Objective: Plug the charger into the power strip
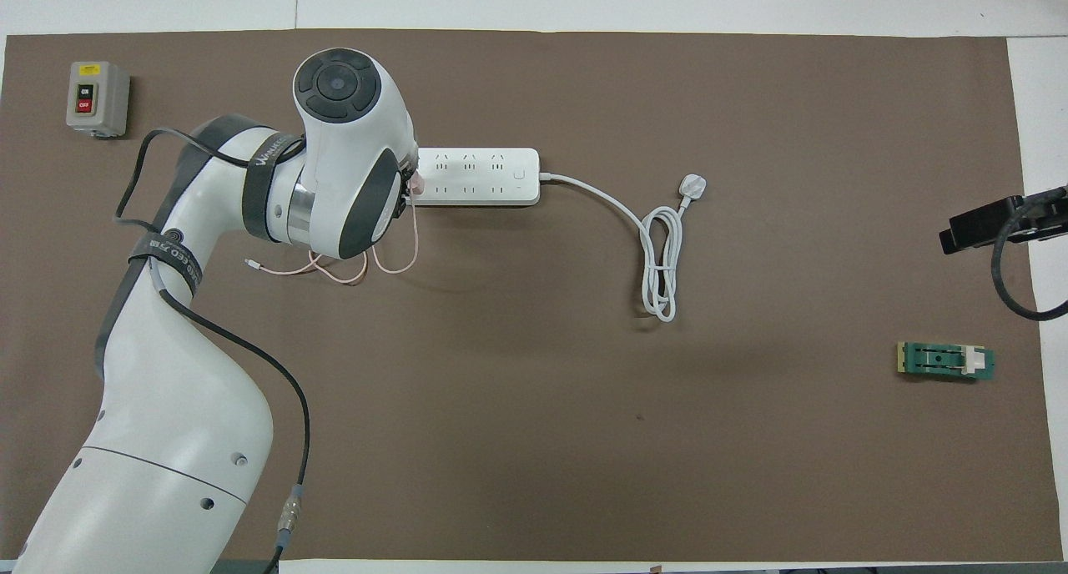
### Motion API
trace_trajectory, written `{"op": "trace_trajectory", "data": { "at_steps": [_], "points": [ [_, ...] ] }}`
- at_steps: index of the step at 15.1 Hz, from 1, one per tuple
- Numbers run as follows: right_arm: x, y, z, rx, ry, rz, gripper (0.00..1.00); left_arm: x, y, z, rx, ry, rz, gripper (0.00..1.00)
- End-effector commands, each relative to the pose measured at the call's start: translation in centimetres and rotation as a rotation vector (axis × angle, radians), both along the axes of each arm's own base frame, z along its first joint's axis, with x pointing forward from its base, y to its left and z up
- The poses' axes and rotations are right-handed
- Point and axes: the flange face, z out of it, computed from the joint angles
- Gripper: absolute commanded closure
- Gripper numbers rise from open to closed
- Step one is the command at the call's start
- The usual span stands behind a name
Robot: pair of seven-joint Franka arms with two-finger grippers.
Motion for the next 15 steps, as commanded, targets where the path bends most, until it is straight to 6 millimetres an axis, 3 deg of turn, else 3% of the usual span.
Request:
{"op": "trace_trajectory", "data": {
  "at_steps": [1, 13, 15],
  "points": [
    [-0.8, 0.0, 0.1, 0.015, -0.005, -0.016, 0.00, -1.3, 0.8, -2.5, 0.033, 0.015, 0.002, 1.00],
    [-0.8, 0.0, 0.1, 0.015, -0.005, -0.016, 0.00, -2.1, -0.5, -4.0, 0.048, 0.007, -0.029, 1.00],
    [-0.8, 0.0, 0.1, 0.015, -0.005, -0.016, 0.00, -2.3, -1.3, -5.5, 0.075, 0.031, -0.044, 1.00]
  ]
}}
